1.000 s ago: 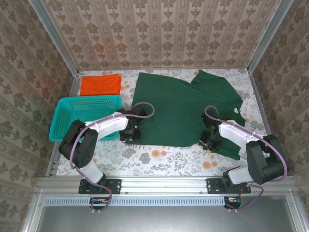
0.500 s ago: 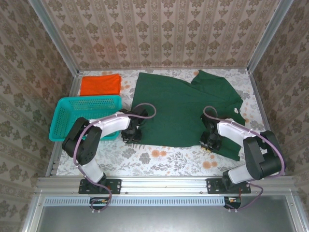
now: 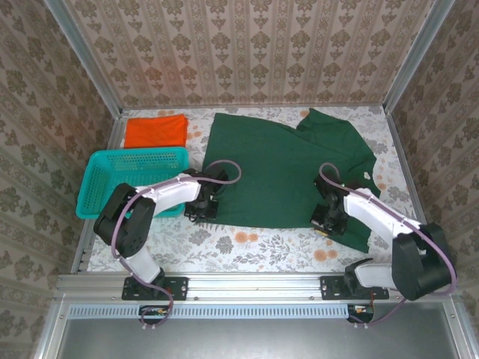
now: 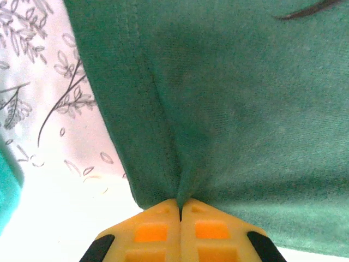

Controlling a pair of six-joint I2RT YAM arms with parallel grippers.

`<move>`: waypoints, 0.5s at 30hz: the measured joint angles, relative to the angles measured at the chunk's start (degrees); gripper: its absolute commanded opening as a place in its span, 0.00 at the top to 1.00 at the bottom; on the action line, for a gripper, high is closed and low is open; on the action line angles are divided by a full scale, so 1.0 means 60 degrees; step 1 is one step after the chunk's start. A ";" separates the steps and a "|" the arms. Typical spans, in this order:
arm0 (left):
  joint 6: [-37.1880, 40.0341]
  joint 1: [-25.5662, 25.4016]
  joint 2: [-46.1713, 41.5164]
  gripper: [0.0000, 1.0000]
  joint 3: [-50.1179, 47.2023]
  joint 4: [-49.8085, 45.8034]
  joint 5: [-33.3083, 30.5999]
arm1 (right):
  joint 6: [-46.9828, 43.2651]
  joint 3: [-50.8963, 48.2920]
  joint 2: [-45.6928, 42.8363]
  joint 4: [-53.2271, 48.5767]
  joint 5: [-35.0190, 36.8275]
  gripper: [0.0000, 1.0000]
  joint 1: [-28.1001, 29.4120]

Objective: Fold and stack the t-shirts

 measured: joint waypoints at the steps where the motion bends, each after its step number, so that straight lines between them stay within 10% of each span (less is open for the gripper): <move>1: 0.0004 -0.0044 -0.0069 1.00 -0.0018 -0.0091 -0.0025 | -0.0004 0.0084 -0.0200 -0.0222 -0.0102 1.00 0.0004; 15: 0.0000 -0.0368 -0.0397 1.00 -0.0066 -0.0576 -0.0240 | 0.0000 0.0561 -0.1260 -0.1818 -0.1235 0.95 0.0004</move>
